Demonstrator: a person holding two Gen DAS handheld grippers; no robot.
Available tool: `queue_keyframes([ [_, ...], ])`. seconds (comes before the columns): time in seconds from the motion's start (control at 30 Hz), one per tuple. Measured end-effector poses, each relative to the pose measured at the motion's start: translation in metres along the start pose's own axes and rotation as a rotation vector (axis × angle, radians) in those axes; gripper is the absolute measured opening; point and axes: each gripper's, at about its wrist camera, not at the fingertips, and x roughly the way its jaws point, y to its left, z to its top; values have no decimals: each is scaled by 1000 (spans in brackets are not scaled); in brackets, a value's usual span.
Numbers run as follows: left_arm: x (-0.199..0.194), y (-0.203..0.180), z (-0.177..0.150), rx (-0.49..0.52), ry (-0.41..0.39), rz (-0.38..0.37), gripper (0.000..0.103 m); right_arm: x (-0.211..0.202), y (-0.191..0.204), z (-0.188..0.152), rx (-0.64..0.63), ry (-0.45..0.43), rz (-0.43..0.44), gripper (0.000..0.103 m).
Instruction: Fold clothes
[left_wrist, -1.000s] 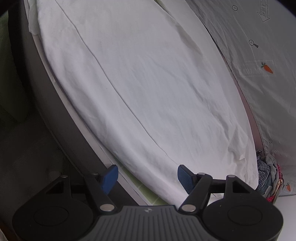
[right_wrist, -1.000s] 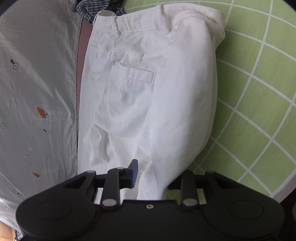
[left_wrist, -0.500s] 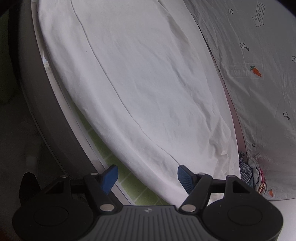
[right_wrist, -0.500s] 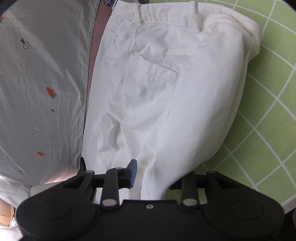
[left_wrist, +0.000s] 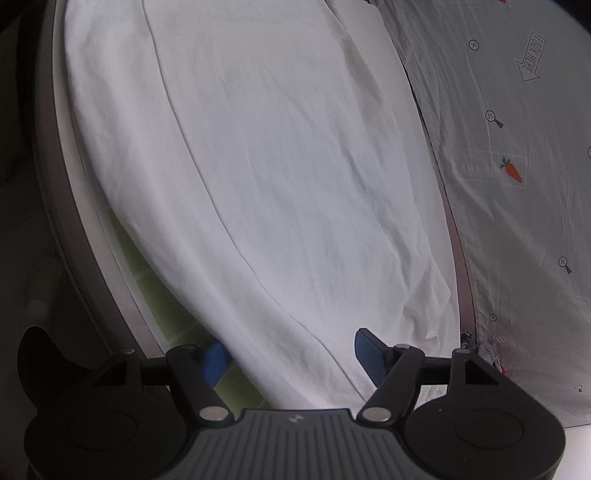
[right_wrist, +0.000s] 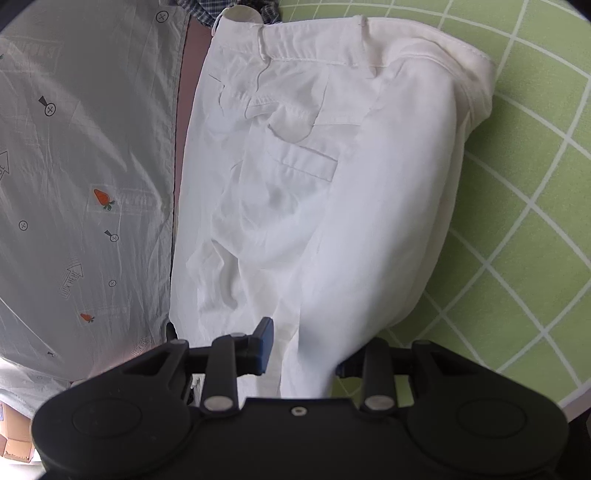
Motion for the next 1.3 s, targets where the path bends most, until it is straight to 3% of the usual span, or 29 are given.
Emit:
queue_keyframes([
  [0.33,-35,29,65,-101,-218,44,70,6,-10,-10,66,-84,-6,33],
  [0.53,-52,38,121,-70,-288,122,70,11,-13,-27,119,-191,-32,37],
  [0.73,-67,52,181,-87,-340,154,64,10,-16,-44,171,-311,-44,42],
  [0.83,-70,55,209,-81,-365,163,61,11,-13,-52,174,-353,-69,50],
  [1.03,-72,71,254,-100,-348,152,60,14,-17,-66,245,-485,-72,61],
  [1.13,-77,75,273,-77,-359,178,48,14,-24,-72,299,-547,-52,61],
  [1.17,-79,77,280,-73,-355,182,35,15,-25,-74,305,-565,-56,56],
  [1.2,-81,80,286,-80,-345,178,18,16,-26,-77,311,-583,-60,45],
  [1.27,-84,85,298,-96,-326,170,3,16,-27,-84,323,-615,-65,25],
  [1.3,-86,87,303,-100,-318,167,3,16,-27,-87,329,-632,-68,21],
])
